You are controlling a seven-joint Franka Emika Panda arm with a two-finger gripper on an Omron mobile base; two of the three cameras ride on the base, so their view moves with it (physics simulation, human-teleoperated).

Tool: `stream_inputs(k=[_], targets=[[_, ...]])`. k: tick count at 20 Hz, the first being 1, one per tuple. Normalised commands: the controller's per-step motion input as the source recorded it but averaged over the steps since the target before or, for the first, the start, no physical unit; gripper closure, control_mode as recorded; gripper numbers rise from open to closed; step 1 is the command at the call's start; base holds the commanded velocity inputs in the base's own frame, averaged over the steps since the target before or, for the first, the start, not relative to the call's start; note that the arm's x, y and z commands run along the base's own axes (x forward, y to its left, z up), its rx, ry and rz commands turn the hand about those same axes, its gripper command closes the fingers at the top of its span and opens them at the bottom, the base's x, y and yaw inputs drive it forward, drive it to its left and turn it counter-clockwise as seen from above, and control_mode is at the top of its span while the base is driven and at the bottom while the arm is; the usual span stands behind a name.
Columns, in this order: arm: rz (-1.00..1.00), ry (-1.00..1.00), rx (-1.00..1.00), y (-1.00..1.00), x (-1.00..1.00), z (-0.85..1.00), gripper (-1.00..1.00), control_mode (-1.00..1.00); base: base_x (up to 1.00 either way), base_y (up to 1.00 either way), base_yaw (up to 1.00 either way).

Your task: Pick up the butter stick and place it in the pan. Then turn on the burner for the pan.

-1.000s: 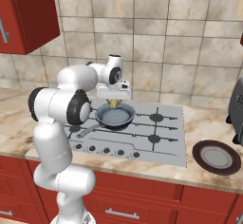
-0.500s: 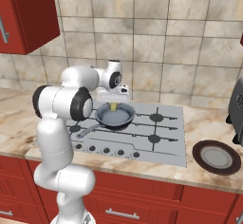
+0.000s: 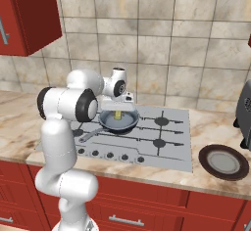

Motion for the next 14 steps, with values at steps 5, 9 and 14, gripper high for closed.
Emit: stream_inputs(k=[5,9,14], targets=[[0.0,0.0,0.0,0.0,0.02,-0.26,1.0,-1.0,0.0,0.0,0.0],[0.0,0.0,0.0,0.0,0.0,-0.22,1.0,-1.0,0.0,0.0,0.0],[0.0,0.0,0.0,0.0,0.02,-0.14,1.0,-1.0,0.0,0.0,0.0]])
